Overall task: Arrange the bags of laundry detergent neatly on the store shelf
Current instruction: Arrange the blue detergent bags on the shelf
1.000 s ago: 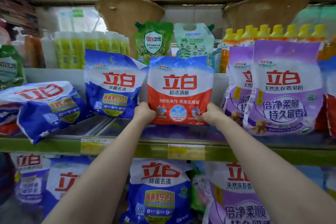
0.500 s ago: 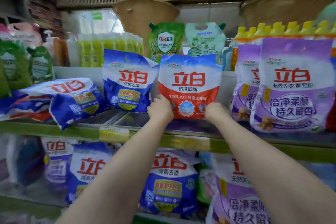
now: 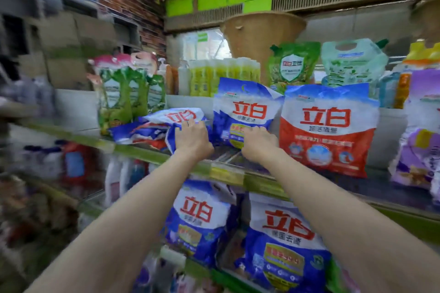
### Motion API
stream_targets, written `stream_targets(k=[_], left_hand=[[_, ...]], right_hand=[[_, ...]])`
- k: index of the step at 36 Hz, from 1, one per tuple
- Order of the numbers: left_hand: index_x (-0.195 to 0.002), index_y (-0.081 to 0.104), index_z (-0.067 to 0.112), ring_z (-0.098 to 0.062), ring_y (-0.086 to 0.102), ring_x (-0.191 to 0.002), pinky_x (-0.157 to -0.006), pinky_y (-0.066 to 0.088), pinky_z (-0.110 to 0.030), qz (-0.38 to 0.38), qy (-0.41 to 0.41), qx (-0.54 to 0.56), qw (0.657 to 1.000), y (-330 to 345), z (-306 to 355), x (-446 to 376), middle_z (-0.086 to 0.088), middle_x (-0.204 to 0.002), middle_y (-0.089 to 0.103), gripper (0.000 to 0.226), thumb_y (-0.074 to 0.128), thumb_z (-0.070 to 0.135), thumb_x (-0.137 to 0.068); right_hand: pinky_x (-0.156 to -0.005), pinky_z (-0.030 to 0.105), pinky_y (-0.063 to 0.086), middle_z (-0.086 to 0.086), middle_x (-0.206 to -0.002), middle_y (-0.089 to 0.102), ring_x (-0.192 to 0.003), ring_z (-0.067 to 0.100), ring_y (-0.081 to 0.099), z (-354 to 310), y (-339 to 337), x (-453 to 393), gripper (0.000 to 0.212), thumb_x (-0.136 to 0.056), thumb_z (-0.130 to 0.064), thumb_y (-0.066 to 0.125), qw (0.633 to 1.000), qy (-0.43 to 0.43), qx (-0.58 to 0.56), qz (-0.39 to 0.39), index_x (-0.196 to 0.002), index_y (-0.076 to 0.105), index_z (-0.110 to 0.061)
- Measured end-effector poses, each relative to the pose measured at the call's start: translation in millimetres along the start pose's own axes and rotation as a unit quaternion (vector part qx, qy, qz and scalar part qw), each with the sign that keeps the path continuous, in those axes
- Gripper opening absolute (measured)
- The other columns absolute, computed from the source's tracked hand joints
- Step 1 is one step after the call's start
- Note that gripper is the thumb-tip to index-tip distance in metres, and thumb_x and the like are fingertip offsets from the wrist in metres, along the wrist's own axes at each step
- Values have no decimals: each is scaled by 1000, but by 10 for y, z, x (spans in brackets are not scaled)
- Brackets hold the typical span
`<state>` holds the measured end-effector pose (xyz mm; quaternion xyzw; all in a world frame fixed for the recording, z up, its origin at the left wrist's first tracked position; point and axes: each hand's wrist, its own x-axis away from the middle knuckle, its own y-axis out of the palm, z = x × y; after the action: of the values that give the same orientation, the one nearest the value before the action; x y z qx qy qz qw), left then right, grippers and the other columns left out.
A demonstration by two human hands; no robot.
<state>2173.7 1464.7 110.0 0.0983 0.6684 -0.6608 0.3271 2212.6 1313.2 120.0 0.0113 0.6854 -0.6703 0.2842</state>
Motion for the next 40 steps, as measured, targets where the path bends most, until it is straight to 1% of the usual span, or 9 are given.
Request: stream_targets(k=[6, 13, 17, 20, 26, 31, 35, 38, 40], left_hand=[[-136, 37, 5, -33, 37, -129, -104, 34, -43, -11, -110, -20, 994, -93, -760, 91, -18, -139, 40, 64, 58, 36, -84], [-131, 43, 6, -35, 42, -126, -103, 38, -42, -38, -196, 42, 979, -147, -1126, 51, -18, -134, 46, 63, 53, 48, -86], [-116, 59, 3, -37, 53, -114, -90, 46, -40, -53, -188, 106, 975, -128, -1106, -84, -19, -122, 58, 57, 49, 50, -87], [-106, 64, 3, -36, 56, -112, -93, 46, -41, -82, -175, 118, 974, -47, -1028, -175, -18, -118, 63, 47, 50, 44, -88], [-122, 54, -4, -36, 51, -119, -93, 45, -41, -122, -172, 160, 964, 238, -832, -357, -21, -129, 55, 67, 52, 54, -88], [-129, 46, -5, -35, 51, -122, -95, 43, -36, -79, -227, 273, 931, 315, -726, -496, -20, -133, 53, 68, 58, 48, -88], [-130, 44, -4, -34, 50, -123, -96, 42, -37, -77, -251, 339, 904, 401, -683, -569, -19, -134, 51, 71, 64, 46, -85], [-124, 46, -1, -34, 51, -121, -96, 43, -37, -73, -251, 372, 891, 411, -655, -576, -19, -131, 53, 56, 68, 32, -85], [-123, 46, -2, -36, 50, -120, -97, 43, -36, -53, -263, 407, 873, 396, -687, -592, -21, -130, 52, 43, 62, 18, -88]], right_hand=[[-98, 44, 39, 13, -137, 43, -130, 30, 38, -641, 56, -174, 54, -92, -28, 52, 996, -89, -9, 26, -138, 31, -10], [-100, 44, 36, 12, -142, 40, -131, 28, 37, -986, 80, -336, 53, -92, -25, 48, 991, -126, -19, 32, -140, 32, -8], [-101, 45, 36, 12, -141, 41, -130, 29, 38, -1018, 115, -396, 51, -93, -23, 47, 991, -130, -23, 29, -140, 32, -9], [-99, 45, 37, 13, -139, 41, -129, 30, 38, -980, 150, -426, 53, -92, -25, 48, 991, -131, -25, 28, -140, 31, -10], [-99, 43, 41, 14, -134, 42, -126, 30, 39, -762, 205, -495, 55, -92, -30, 52, 987, -159, -25, -21, -139, 30, -11], [-99, 41, 38, 13, -135, 40, -127, 30, 38, -537, 251, -517, 52, -94, -29, 50, 988, -138, -58, -43, -139, 32, -11], [-99, 39, 38, 13, -135, 41, -125, 30, 41, -463, 298, -539, 48, -95, -29, 50, 987, -113, -100, -51, -136, 36, -10], [-100, 38, 37, 15, -137, 40, -126, 30, 40, -484, 316, -561, 48, -97, -31, 48, 986, -100, -124, -55, -137, 36, -9], [-101, 37, 36, 16, -139, 39, -128, 31, 40, -505, 321, -586, 50, -97, -32, 47, 984, -89, -145, -57, -139, 35, -8]])
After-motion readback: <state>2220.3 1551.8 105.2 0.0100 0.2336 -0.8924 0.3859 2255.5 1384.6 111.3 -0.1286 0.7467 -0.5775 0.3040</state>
